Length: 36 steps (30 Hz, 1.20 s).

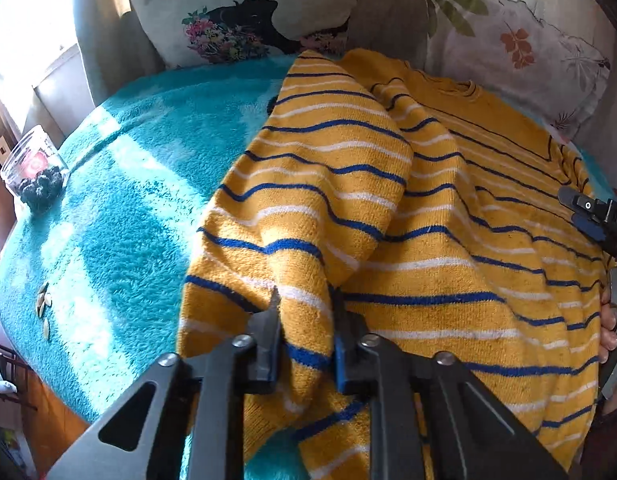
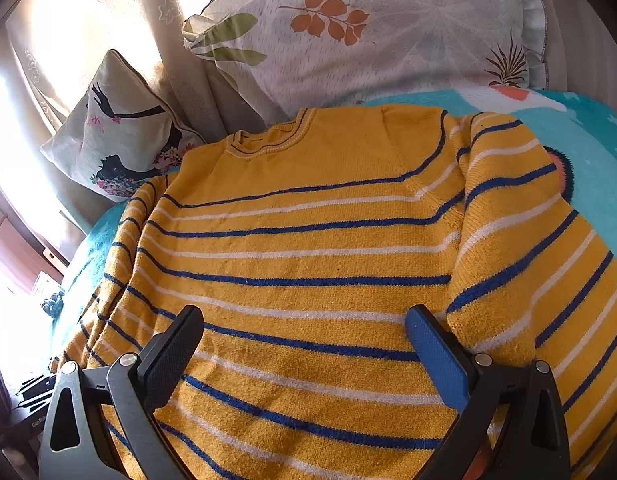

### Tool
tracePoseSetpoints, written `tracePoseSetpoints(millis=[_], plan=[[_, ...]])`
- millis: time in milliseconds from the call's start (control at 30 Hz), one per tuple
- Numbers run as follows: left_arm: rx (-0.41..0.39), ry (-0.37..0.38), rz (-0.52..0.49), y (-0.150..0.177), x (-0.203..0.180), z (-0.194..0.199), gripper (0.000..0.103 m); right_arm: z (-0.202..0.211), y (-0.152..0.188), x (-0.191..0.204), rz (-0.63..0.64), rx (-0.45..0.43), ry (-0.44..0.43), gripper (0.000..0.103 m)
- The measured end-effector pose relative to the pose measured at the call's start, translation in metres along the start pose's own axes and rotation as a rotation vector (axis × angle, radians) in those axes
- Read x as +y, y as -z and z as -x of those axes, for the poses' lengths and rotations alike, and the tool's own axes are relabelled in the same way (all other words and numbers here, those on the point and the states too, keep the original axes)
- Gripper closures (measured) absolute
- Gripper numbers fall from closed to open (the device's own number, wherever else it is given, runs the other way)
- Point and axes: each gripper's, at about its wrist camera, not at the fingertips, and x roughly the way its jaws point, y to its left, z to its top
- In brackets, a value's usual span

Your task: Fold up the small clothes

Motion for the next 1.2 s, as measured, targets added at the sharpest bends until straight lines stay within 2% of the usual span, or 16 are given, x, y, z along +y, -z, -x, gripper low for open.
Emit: tracePoseSetpoints(millis=[33,100,200,333,400,433,500,600,700,767,900,967,1000,1033,1067,1200], plan=[[0.002,0.016,0.033,0.0,0.01,0.005,0.09,0.0,0.0,0.0,0.0,0.0,0.002,0.0],[0.004,-0.016,0.074,0.003,0.03,0.014,0.091,-0.001,-0.001,0.0,0.002,0.002,0.004,0.0],[0.018,0.005,0.127,0.014,0.051,0.024,0.091,-0.001,-0.001,0.0,0.002,0.002,0.002,0.0],[-0.015,0.039,0.117,0.023,0.053,0.037,0.089,0.001,-0.001,0.001,0.001,0.007,0.007,0.001],[-0.054,0.041,0.095,0.023,0.051,0.05,0.086,0.011,-0.005,-0.001,0.019,0.02,0.008,0.006],[-0.078,0.037,0.085,0.026,0.054,0.059,0.084,0.025,-0.011,-0.004,0.031,0.001,0.006,0.007],[-0.126,0.022,0.069,0.025,0.058,0.074,0.071,0.05,-0.023,-0.016,0.037,-0.045,0.035,0.007],[-0.193,-0.016,0.083,0.021,0.067,0.091,0.056,0.071,-0.058,-0.049,0.019,-0.08,0.157,0.005],[-0.225,0.003,0.116,0.013,0.072,0.094,0.055,0.047,-0.094,-0.085,0.05,-0.047,0.349,0.004],[-0.227,0.022,0.127,0.009,0.066,0.09,0.055,0.02,-0.11,-0.106,0.039,-0.002,0.396,0.004],[-0.217,0.061,0.117,0.003,0.048,0.08,0.055,-0.032,-0.126,-0.127,-0.01,0.095,0.258,0.005],[-0.215,0.067,0.115,0.001,0.041,0.076,0.055,-0.051,-0.127,-0.122,-0.003,0.15,0.166,0.013],[-0.213,0.066,0.114,-0.001,0.038,0.073,0.055,-0.054,-0.127,-0.111,0.05,0.15,0.185,0.03],[-0.209,0.063,0.113,-0.002,0.036,0.071,0.055,-0.058,-0.128,-0.101,0.108,0.168,0.193,0.068],[-0.204,0.057,0.115,-0.003,0.035,0.068,0.055,-0.061,-0.129,-0.098,0.115,0.189,0.179,0.09],[-0.191,0.045,0.129,-0.011,0.033,0.059,0.055,-0.059,-0.156,-0.092,0.163,0.151,0.292,0.092]])
